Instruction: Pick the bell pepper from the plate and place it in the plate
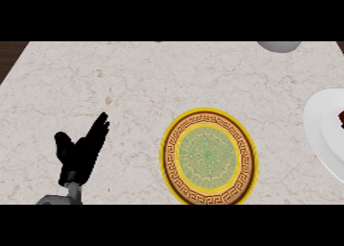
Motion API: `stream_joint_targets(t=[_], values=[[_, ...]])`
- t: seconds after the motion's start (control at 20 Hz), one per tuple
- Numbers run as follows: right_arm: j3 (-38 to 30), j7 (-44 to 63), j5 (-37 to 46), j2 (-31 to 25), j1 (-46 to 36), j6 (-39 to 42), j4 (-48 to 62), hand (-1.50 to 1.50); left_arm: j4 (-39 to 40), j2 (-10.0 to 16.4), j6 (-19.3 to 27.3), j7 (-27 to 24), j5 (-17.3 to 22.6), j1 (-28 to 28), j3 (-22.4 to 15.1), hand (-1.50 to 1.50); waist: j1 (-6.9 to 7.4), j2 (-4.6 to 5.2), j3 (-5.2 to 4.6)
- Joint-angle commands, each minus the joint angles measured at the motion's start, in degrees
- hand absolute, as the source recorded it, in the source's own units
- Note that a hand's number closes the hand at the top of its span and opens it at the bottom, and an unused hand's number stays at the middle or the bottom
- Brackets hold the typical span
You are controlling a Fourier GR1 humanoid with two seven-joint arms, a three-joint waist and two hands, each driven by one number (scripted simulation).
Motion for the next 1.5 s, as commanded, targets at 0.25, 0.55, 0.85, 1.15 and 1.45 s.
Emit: stream_joint_targets(t=[0.25,0.55,0.85,1.15,1.45], values=[[-13.4,-18.91,-12.33,-1.02,-4.82,7.73,8.13,-1.5,0.6,-0.67,0.98,1.22,-0.39,1.27,0.22,0.0,-1.07,-0.01,-0.22],[-16.47,-17.72,-15.56,-6.57,-5.19,17.25,15.2,-1.5,-0.69,-1.1,0.8,1.97,-1.58,2.54,-0.86,0.0,-1.55,-0.34,-0.41],[-16.62,-24.53,-18.24,-5.69,7.16,33.37,13.36,-1.5,-2.15,1.83,-2.31,-0.03,0.46,5.92,2.21,0.0,-2.52,-0.73,-0.52],[-15.49,-29.32,-17.93,-9.02,16.04,42.98,12.54,-1.5,-0.01,1.25,-1.05,3.63,0.12,0.5,3.69,0.0,-3.04,-0.74,-0.56],[-12.78,-35.12,-15.46,-6.34,21.54,39.65,9.81,-1.5,1.33,-3.24,1.36,1.36,-3.19,1.58,0.48,0.0,-2.86,-0.71,-0.58]])
